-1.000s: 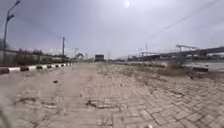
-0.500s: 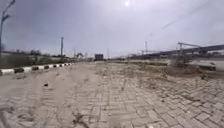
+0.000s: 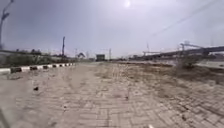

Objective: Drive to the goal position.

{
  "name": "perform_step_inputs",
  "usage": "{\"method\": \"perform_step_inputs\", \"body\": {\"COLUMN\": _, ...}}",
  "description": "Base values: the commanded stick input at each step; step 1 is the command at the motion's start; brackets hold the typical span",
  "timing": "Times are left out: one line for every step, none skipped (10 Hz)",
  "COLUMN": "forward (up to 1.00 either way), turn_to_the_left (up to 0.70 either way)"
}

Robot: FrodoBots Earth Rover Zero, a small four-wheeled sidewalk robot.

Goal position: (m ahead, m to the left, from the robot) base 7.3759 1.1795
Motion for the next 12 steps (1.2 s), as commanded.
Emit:
{"method": "perform_step_inputs", "body": {"forward": 1.00, "turn_to_the_left": 0.00}}
{"method": "perform_step_inputs", "body": {"forward": 1.00, "turn_to_the_left": 0.00}}
{"method": "perform_step_inputs", "body": {"forward": 1.00, "turn_to_the_left": 0.00}}
{"method": "perform_step_inputs", "body": {"forward": 1.00, "turn_to_the_left": 0.00}}
{"method": "perform_step_inputs", "body": {"forward": 1.00, "turn_to_the_left": 0.00}}
{"method": "perform_step_inputs", "body": {"forward": 1.00, "turn_to_the_left": 0.09}}
{"method": "perform_step_inputs", "body": {"forward": 1.00, "turn_to_the_left": 0.22}}
{"method": "perform_step_inputs", "body": {"forward": 1.00, "turn_to_the_left": 0.34}}
{"method": "perform_step_inputs", "body": {"forward": 1.00, "turn_to_the_left": 0.40}}
{"method": "perform_step_inputs", "body": {"forward": 1.00, "turn_to_the_left": 0.40}}
{"method": "perform_step_inputs", "body": {"forward": 1.00, "turn_to_the_left": 0.33}}
{"method": "perform_step_inputs", "body": {"forward": 1.00, "turn_to_the_left": 0.24}}
